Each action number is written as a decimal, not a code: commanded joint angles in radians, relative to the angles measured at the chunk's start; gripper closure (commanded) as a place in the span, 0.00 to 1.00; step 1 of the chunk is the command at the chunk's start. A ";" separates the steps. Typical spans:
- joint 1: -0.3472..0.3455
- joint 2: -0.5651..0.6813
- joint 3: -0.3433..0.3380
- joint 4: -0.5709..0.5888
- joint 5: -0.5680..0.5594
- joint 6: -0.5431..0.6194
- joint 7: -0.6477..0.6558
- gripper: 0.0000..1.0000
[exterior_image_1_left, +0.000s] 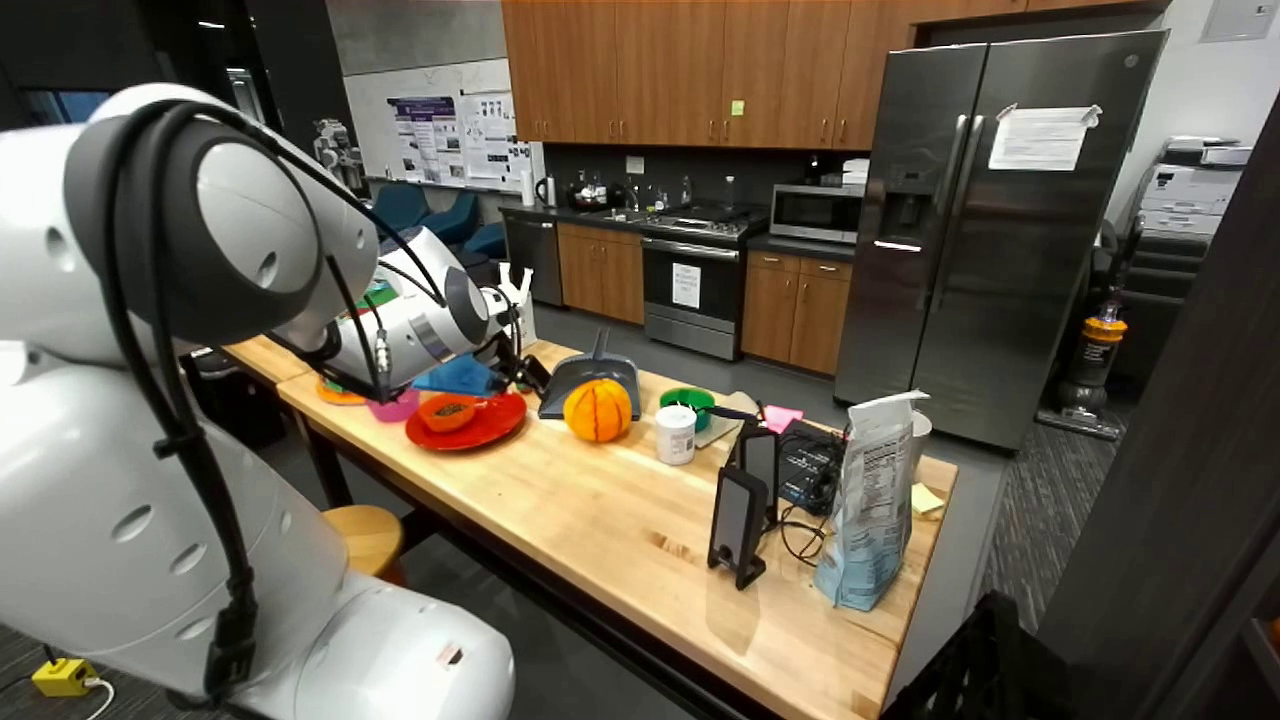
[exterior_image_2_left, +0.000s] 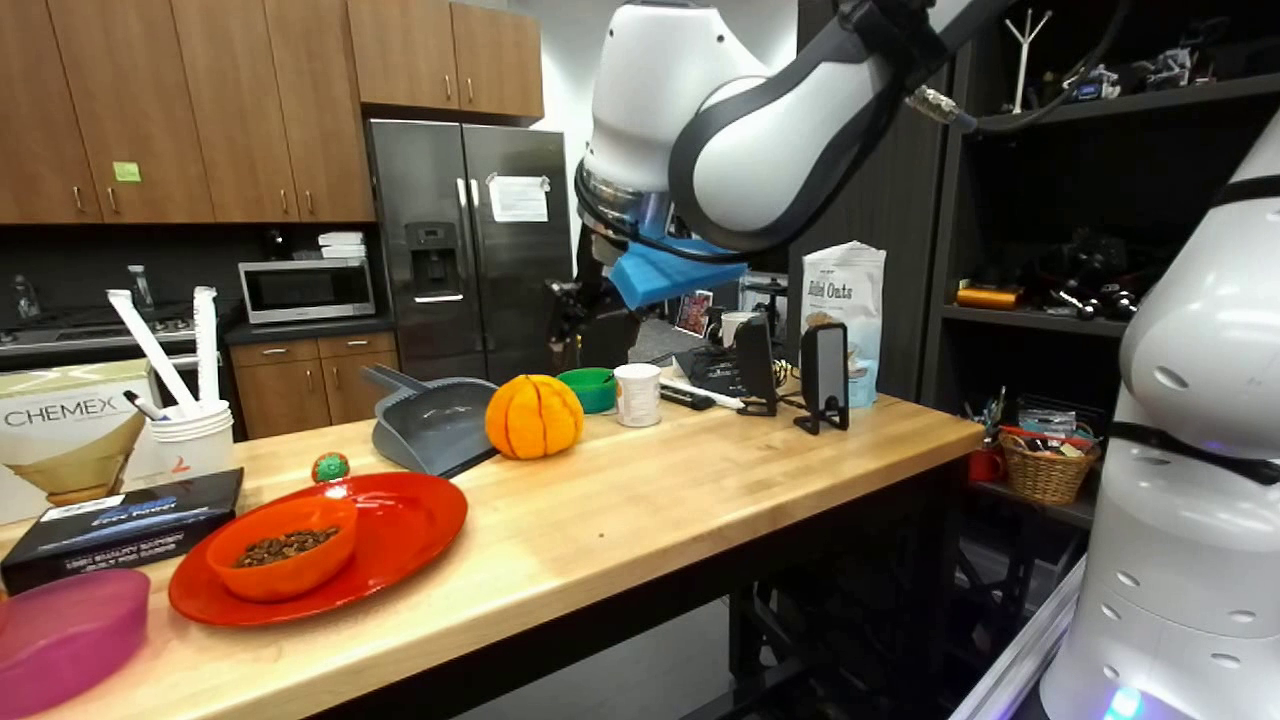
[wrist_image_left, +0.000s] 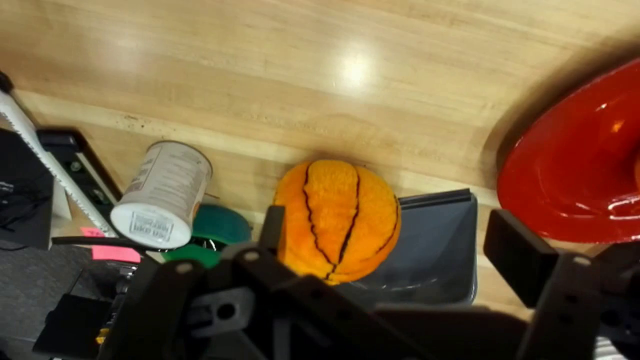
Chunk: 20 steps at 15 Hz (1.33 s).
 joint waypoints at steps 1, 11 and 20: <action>-0.037 -0.029 -0.003 0.014 -0.005 0.014 -0.019 0.00; -0.024 0.020 -0.009 -0.056 0.084 -0.007 -0.075 0.00; -0.034 0.162 -0.003 -0.033 0.035 0.058 -0.049 0.00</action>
